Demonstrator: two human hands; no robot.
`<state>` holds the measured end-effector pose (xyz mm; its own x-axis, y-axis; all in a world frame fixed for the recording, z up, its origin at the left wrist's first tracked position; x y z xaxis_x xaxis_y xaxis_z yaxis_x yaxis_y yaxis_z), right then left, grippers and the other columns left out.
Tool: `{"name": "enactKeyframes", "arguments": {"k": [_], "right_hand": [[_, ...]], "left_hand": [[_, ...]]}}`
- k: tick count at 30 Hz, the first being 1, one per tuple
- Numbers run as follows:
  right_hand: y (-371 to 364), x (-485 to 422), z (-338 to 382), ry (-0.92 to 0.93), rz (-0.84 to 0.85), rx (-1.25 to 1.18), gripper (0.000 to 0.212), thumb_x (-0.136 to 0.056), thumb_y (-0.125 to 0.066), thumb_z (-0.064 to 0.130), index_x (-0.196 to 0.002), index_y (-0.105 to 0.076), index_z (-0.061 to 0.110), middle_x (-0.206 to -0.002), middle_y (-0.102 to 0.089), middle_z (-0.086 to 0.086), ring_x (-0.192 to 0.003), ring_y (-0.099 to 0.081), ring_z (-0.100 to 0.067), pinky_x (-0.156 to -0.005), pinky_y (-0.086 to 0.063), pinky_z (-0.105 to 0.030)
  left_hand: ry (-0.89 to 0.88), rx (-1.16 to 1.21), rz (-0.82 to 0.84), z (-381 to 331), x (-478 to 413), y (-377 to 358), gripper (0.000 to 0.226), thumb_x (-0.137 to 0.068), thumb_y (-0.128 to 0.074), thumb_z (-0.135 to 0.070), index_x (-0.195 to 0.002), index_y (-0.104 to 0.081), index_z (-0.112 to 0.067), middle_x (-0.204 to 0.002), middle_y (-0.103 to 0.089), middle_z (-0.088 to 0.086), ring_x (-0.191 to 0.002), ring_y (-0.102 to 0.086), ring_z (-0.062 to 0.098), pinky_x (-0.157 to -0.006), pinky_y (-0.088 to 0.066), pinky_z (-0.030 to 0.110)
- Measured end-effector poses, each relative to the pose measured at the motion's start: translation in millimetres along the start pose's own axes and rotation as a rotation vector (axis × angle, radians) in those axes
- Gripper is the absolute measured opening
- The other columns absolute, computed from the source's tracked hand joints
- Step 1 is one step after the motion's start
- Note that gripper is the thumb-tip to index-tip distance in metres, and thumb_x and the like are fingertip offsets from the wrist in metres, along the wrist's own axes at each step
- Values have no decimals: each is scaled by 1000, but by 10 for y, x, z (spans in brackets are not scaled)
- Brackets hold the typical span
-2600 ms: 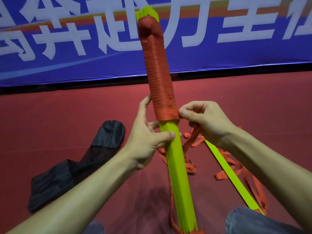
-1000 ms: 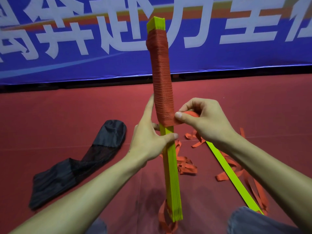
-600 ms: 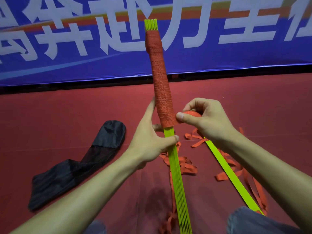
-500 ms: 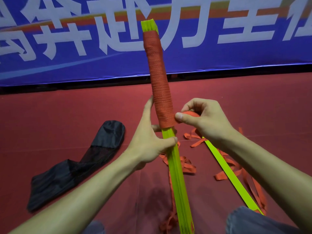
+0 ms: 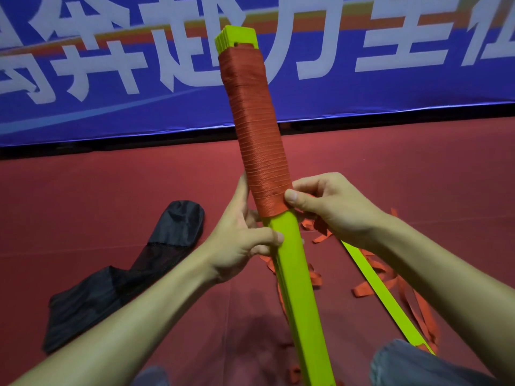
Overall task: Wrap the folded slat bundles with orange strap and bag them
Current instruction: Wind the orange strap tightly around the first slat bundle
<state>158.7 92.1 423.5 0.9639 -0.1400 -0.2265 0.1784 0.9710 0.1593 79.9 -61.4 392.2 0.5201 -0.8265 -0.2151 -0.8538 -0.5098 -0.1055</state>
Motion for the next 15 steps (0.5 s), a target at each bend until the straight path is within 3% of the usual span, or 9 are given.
{"name": "enactKeyframes", "arguments": {"k": [3,6,8,10,12,15], "right_hand": [[-36,11,12,-30,52,-27,28,-84,-66,29,-82,-66,0,-67,-55,-9,-57,-45,-14,-53,-34,-18],[-85,14,35,-48,-60,-49,20,-92,-60,12,-75,-51,6,-47,-51,8,-40,-44,2,-39,-32,-10],[-96,4,23,-24,-167,5,22,-89,-66,13,-73,-52,9,-46,-55,10,-39,-47,4,-41,-34,-10],[-98,-15,2,6,-281,68,26,-82,-76,21,-73,-54,10,-57,-65,5,-51,-56,0,-49,-42,-18],[-126,-24,-15,4,-361,130,32,-76,-82,26,-73,-54,11,-64,-67,-2,-57,-60,-6,-53,-46,-25],[-202,-23,-8,13,-414,191,37,-72,-85,27,-71,-52,11,-53,-59,7,-46,-54,-1,-42,-40,-20]], "left_hand": [[40,7,39,-2,8,23,98,-69,-60,13,-136,-35,-52,-107,-57,17,-88,-59,50,-58,-36,32],[35,-61,-48,-58,6,-55,110,-75,-56,23,-146,-16,-52,-104,-70,4,-74,-74,30,-44,-46,23],[-15,-185,-150,-59,11,-105,120,-80,-62,25,-151,-3,-52,-109,-70,5,-74,-72,18,-53,-54,25],[-42,-307,-218,-20,6,-145,127,-76,-79,10,-152,0,-54,-117,-69,2,-87,-74,19,-72,-61,34],[-40,-429,-279,20,-1,-171,133,-63,-91,-15,-148,-1,-62,-113,-72,-10,-94,-73,19,-84,-60,44],[-67,-548,-383,54,-36,-163,130,-56,-89,-27,-145,-4,-67,-97,-75,-12,-88,-73,15,-81,-60,47]]}}
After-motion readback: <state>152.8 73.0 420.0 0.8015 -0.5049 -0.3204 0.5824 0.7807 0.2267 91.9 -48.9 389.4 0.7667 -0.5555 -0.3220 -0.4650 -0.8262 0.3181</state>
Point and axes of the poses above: each hand's wrist, its own x-axis away from the middle knuckle, its own y-axis out of the back of the hand, z = x × y, the point moved 1 cm from there along -x, towards the middle knuckle
